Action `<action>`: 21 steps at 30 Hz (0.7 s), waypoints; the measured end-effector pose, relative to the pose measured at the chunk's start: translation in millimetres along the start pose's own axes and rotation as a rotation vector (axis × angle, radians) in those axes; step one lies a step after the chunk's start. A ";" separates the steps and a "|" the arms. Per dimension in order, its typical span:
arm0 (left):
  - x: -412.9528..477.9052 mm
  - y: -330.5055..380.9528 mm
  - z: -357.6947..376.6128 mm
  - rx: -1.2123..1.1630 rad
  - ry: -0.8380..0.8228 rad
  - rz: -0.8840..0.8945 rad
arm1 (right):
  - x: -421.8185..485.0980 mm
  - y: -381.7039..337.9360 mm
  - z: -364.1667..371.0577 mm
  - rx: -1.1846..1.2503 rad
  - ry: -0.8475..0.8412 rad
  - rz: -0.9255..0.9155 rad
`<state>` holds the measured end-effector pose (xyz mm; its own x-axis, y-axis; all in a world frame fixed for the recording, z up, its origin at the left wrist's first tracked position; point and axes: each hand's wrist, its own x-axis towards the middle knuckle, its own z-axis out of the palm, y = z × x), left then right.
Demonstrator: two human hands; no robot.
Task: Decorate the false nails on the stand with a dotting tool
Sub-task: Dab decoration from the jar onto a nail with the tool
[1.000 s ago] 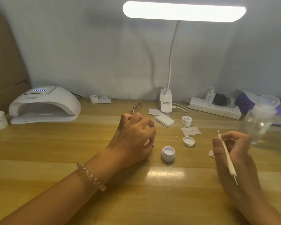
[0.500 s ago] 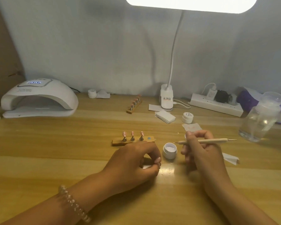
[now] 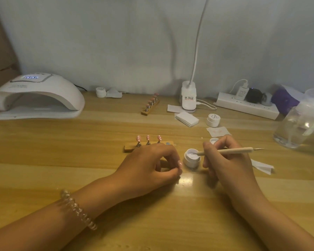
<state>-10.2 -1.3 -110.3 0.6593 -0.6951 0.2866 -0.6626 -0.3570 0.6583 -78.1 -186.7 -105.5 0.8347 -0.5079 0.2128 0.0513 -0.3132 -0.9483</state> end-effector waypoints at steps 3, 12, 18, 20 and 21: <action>-1.1 0.0 1.0 0.021 0.021 -0.001 | 0.8 1.3 0.5 -0.029 -0.008 -0.014; -2.1 -0.4 2.6 0.059 0.074 -0.005 | 0.1 2.0 0.4 -0.058 -0.004 -0.038; -2.1 -0.7 2.3 -0.003 0.075 -0.018 | -1.3 1.3 0.6 -0.082 -0.017 -0.054; -1.8 -0.6 1.8 -0.005 0.064 -0.019 | -1.3 1.4 0.6 -0.079 -0.009 -0.059; -1.8 -0.6 1.9 -0.003 0.061 -0.020 | -1.0 1.6 0.4 -0.067 0.002 -0.059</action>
<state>-11.6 -1.0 -112.5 0.6931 -0.6485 0.3149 -0.6479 -0.3689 0.6664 -78.7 -186.4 -107.3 0.8301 -0.4886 0.2689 0.0637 -0.3959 -0.9161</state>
